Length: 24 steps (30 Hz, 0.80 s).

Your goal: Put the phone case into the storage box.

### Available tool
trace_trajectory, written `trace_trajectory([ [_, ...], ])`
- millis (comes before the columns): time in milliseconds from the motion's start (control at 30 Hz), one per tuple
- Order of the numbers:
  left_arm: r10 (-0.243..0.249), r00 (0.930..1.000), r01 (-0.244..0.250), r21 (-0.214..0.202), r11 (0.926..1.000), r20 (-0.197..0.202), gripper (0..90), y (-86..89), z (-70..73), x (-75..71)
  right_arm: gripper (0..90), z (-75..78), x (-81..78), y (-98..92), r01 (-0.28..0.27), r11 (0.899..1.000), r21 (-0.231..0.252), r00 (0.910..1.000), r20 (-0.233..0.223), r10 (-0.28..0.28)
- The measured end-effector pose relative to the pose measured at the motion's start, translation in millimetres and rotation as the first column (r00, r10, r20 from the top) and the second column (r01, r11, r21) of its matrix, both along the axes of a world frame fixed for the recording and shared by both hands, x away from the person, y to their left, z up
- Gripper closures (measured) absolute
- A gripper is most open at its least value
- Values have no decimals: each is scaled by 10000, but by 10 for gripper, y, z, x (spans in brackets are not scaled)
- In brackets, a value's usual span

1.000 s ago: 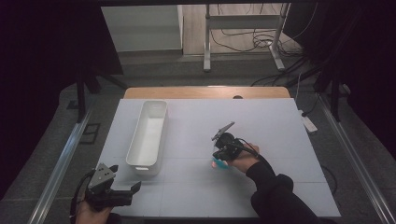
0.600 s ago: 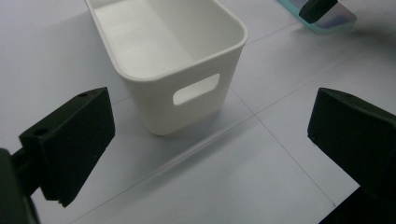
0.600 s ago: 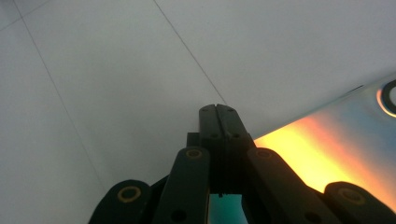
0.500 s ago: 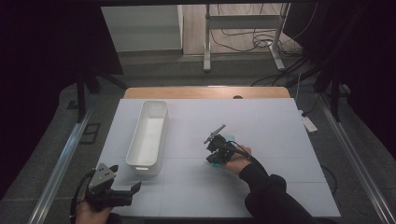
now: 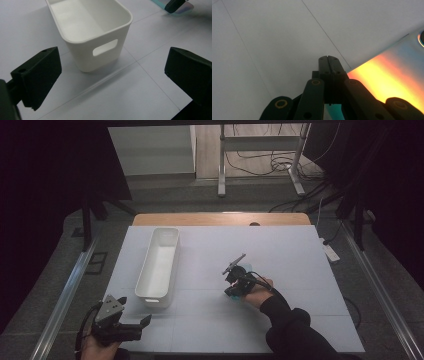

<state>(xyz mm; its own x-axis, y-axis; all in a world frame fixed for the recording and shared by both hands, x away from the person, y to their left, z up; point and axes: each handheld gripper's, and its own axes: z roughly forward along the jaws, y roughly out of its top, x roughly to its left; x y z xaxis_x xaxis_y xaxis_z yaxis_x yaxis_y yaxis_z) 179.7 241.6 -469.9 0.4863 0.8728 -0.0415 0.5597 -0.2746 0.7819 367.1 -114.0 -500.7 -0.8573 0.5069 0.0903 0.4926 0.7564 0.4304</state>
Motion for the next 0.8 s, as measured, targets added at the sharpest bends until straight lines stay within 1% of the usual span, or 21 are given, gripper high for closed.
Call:
trace_trajectory([
  [267,13,10000,-13,-17,10000,-13,17,2,0,2,893,11,-6,-139,190,9998,-68,9998,-84,-190],
  [400,11,10000,-11,-3,10000,-12,17,0,0,1,893,17,-5,-229,451,9990,-10,9988,-179,-451],
  [800,19,10000,-19,-9,10000,-19,18,0,0,3,893,33,30,-422,803,9967,-109,9967,-136,-804],
])
